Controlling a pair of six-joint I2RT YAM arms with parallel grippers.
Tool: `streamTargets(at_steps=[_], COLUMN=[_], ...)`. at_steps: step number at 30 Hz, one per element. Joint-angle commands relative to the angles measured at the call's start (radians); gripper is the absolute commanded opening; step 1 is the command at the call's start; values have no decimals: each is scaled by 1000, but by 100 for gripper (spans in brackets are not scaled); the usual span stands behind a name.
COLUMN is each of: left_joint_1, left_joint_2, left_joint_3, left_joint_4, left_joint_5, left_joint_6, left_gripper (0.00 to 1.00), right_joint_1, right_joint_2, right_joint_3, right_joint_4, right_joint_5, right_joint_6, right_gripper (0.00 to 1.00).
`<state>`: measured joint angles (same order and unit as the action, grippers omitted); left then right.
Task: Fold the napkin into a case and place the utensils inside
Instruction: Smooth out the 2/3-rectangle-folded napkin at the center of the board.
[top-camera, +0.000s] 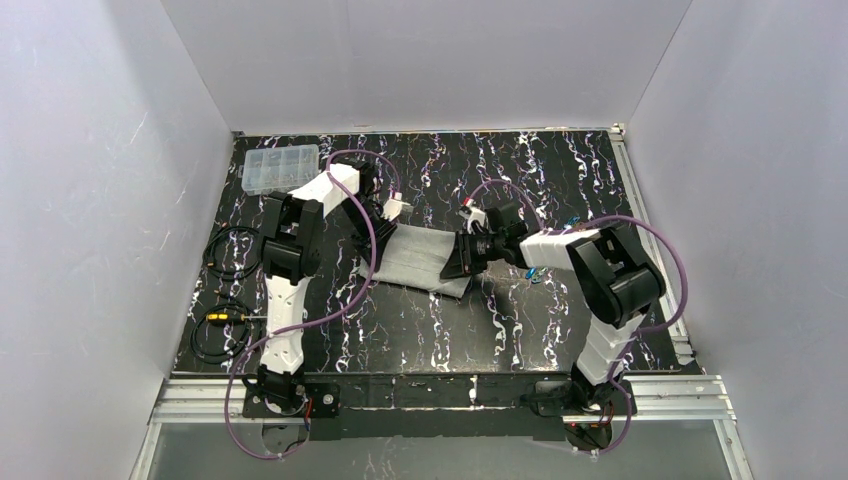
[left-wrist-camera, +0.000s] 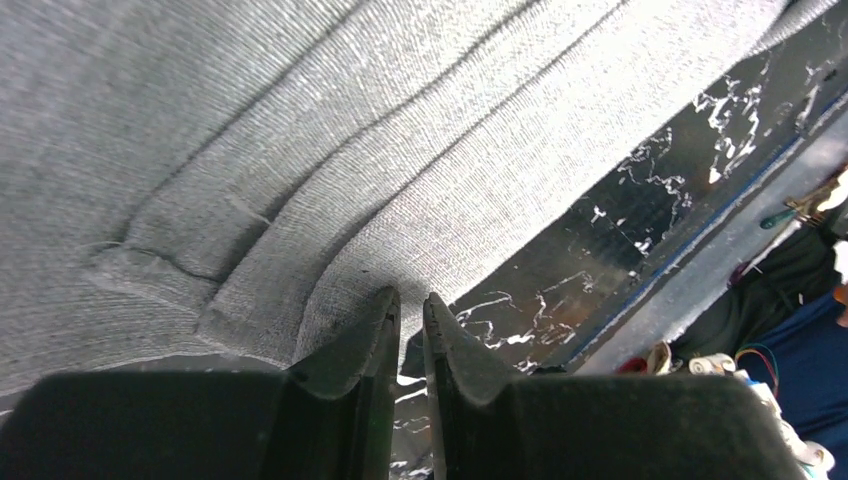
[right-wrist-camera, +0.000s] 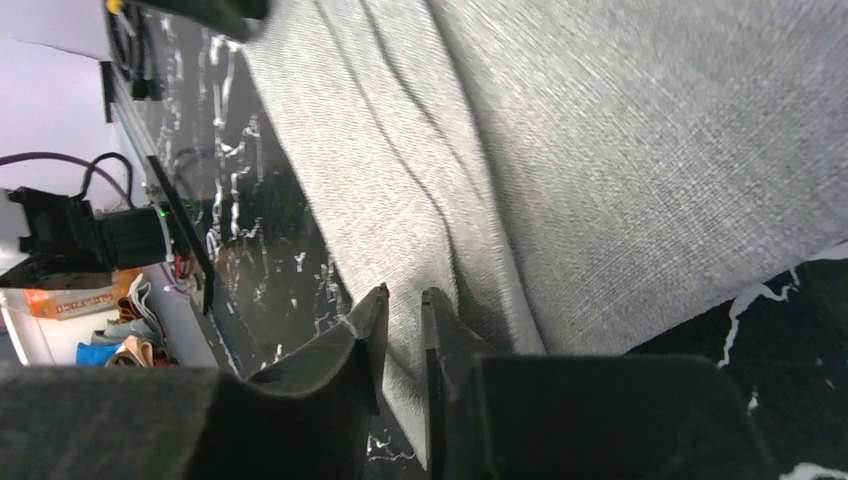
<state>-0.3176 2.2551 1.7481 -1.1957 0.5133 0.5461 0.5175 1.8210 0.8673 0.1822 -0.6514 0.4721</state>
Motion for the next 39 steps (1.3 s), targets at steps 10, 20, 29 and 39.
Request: streamTargets(at_steps=[10,20,29,39], left_joint_1=[-3,-4,-4,20], left_joint_2=[14,23,38,14], left_joint_3=[5,40,62,124], left_joint_4=[47,39,40,-7], left_joint_5=[-42,-36,-37,-36], left_joint_6=[-38,-54,-61,-43], left_gripper=[10,8,7,7], right_joint_1=[-37,79,76,-36], right_joint_2=[-332,-284,-166,23], right_joint_3=[-67,-94,-44,-93], right_joint_4=[-71,-216,-164,51], right_joint_5=[-147,15,66,-77], right_joint_6=[-110,-234,-231,-21], right_gripper=[49,44,46,40])
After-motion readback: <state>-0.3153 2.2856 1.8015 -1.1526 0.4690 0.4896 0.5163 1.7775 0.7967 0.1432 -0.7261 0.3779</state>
